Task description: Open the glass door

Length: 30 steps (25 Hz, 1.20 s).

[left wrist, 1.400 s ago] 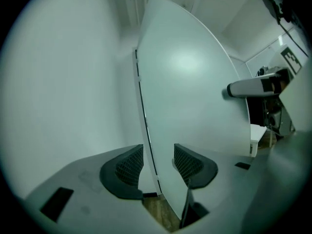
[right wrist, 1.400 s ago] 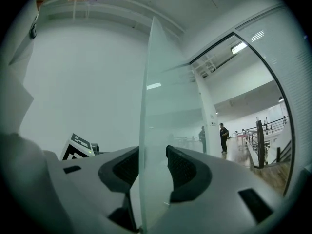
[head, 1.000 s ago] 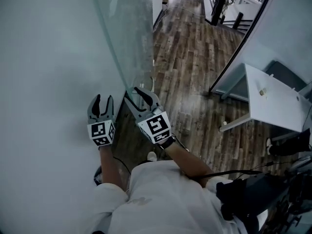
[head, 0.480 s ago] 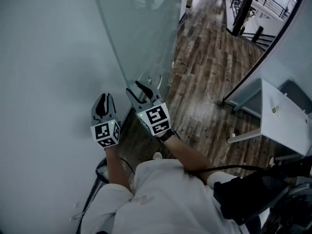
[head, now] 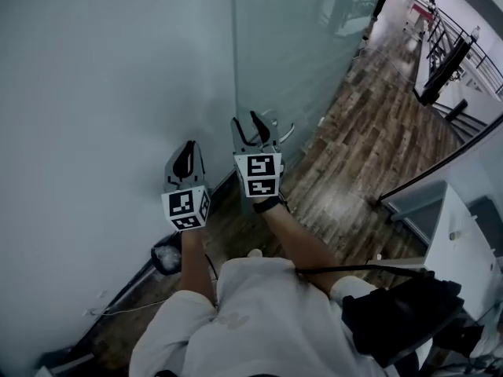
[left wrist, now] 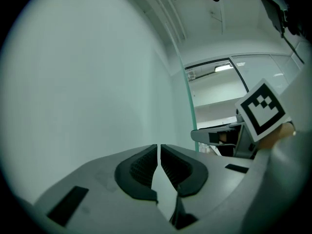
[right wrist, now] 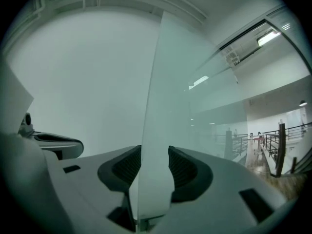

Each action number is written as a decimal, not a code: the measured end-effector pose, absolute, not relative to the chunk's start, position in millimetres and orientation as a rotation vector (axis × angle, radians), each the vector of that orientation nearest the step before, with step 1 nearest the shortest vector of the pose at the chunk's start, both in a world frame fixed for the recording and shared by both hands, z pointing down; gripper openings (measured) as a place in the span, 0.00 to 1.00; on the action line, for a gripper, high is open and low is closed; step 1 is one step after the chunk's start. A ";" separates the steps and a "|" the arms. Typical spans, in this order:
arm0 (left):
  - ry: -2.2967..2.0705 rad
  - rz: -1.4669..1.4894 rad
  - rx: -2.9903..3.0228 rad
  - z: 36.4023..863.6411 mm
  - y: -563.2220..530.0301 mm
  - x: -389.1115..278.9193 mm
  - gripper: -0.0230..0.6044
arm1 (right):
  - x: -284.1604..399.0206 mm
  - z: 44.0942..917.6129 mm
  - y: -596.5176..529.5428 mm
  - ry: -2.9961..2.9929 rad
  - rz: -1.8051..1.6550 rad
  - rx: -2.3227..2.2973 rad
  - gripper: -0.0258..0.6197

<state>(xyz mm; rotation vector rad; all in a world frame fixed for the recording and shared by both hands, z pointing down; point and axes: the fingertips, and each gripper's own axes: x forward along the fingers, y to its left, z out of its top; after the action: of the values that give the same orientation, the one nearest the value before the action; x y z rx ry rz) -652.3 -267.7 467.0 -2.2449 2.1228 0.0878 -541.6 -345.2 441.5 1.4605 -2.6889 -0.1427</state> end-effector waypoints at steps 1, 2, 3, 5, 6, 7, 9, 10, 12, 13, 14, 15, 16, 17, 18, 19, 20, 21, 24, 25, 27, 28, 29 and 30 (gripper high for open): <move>2.138 0.091 -2.234 469.1 -262.6 -656.3 0.07 | -546.1 442.6 -347.5 -2.689 -0.143 1.459 0.31; 2.151 0.092 -2.224 471.0 -257.4 -660.3 0.07 | -550.9 443.4 -349.4 -2.692 -0.140 1.459 0.31; 2.163 0.090 -2.214 472.8 -252.5 -664.6 0.07 | -556.0 444.2 -351.7 -2.694 -0.136 1.459 0.31; 2.184 0.085 -2.195 475.8 -245.5 -674.3 0.07 | -566.3 446.5 -359.3 -2.694 -0.130 1.462 0.31; 2.197 0.083 -2.185 477.0 -243.5 -679.5 0.07 | -571.5 446.7 -364.5 -2.694 -0.130 1.463 0.31; 2.211 0.082 -2.176 477.9 -242.3 -685.0 0.07 | -576.9 446.2 -370.3 -2.694 -0.132 1.462 0.31; 2.243 0.076 -2.157 479.8 -240.7 -697.8 0.07 | -589.4 444.0 -382.3 -2.691 -0.140 1.458 0.31; 2.258 0.072 -2.148 481.5 -239.6 -704.1 0.07 | -595.7 443.3 -387.5 -2.688 -0.147 1.455 0.31; 2.283 0.067 -2.131 487.0 -234.9 -712.0 0.07 | -603.8 445.3 -394.6 -2.681 -0.161 1.450 0.31; 2.294 0.067 -2.123 489.8 -231.1 -713.7 0.07 | -605.5 447.5 -396.4 -2.679 -0.164 1.448 0.31; 2.303 0.068 -2.115 491.9 -227.4 -715.1 0.07 | -607.4 449.1 -397.4 -2.676 -0.166 1.445 0.31; 2.310 0.069 -2.110 492.9 -224.6 -717.1 0.07 | -610.2 449.8 -398.6 -2.675 -0.167 1.443 0.31; 2.314 0.069 -2.107 492.7 -223.3 -719.9 0.07 | -614.2 449.6 -400.8 -2.674 -0.169 1.441 0.31; 2.315 0.068 -2.105 492.0 -222.9 -722.9 0.07 | -618.6 448.9 -403.4 -2.675 -0.172 1.439 0.31; 2.316 0.068 -2.103 491.3 -222.8 -724.8 0.07 | -622.2 448.1 -405.9 -2.676 -0.175 1.434 0.31; 2.316 0.070 -2.101 491.4 -222.2 -724.5 0.07 | -623.9 447.7 -407.6 -2.679 -0.178 1.424 0.31; 2.315 0.071 -2.100 492.2 -221.3 -721.7 0.07 | -623.7 447.8 -408.4 -2.683 -0.180 1.407 0.31; 2.315 0.072 -2.101 493.7 -220.3 -717.2 0.07 | -622.6 448.4 -408.8 -2.687 -0.178 1.386 0.31; 2.306 0.058 -2.122 498.2 -223.9 -705.8 0.07 | -626.1 449.7 -414.7 -2.692 -0.168 1.323 0.31; 2.300 0.053 -2.133 498.1 -227.9 -704.4 0.07 | -631.2 449.6 -418.8 -2.691 -0.169 1.303 0.31; 2.283 0.046 -2.157 496.1 -237.6 -703.4 0.07 | -645.3 450.4 -426.7 -2.683 -0.199 1.246 0.31; 2.273 0.043 -2.168 495.2 -242.2 -702.9 0.07 | -651.9 449.6 -427.4 -2.683 -0.228 1.213 0.25; 2.263 0.041 -2.180 494.3 -246.0 -701.5 0.07 | -656.2 447.0 -424.6 -2.692 -0.257 1.187 0.13; 2.250 0.042 -2.191 492.9 -248.9 -698.9 0.07 | -657.1 443.0 -418.8 -2.709 -0.276 1.168 0.08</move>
<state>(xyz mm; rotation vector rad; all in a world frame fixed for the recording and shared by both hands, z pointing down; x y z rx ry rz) -698.9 -248.9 492.9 -2.1914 2.2501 0.0415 -657.1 -418.8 443.0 1.1675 -2.7088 -0.2759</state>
